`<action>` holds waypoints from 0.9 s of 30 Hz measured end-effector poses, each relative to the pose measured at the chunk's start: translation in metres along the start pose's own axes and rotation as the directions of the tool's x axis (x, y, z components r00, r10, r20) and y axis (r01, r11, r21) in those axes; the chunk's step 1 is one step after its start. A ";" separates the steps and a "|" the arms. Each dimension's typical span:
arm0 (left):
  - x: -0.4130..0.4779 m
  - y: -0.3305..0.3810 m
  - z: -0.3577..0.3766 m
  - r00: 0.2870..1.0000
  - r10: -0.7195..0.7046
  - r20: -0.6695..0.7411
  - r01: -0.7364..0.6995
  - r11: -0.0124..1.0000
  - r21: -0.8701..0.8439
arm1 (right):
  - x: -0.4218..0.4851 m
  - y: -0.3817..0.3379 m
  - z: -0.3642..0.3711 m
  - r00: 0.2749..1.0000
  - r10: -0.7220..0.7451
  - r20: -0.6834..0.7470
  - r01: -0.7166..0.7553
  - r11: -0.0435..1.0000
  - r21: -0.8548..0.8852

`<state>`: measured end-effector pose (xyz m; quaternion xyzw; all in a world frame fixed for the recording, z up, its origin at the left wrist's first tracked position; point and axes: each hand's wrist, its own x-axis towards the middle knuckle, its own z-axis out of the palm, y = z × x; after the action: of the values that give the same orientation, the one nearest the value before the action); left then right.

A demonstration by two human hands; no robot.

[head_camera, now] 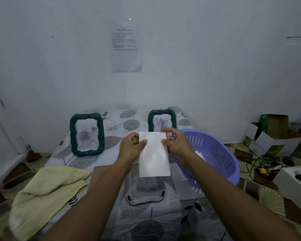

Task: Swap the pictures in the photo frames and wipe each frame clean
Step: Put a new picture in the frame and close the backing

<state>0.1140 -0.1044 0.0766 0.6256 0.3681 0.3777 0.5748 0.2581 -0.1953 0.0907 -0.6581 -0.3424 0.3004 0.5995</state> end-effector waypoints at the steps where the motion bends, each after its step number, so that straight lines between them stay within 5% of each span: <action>1: -0.001 -0.003 -0.010 1.000 -0.003 0.002 0.003 1.000 0.011 | -0.002 0.002 0.008 1.000 -0.010 -0.007 0.010 0.998 -0.055; 12: -0.005 -0.065 -0.048 0.994 0.109 -0.024 -0.085 0.879 0.469 | -0.004 0.059 0.049 0.992 -0.123 0.012 0.112 0.851 -0.513; 27: -0.006 -0.108 -0.043 0.953 0.297 0.062 -0.240 0.612 0.754 | -0.004 0.105 0.043 0.949 -0.280 0.144 0.300 0.672 -0.677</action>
<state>0.0697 -0.0832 -0.0286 0.8413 0.4131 0.2940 0.1872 0.2307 -0.1782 -0.0181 -0.7666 -0.5378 0.0610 0.3455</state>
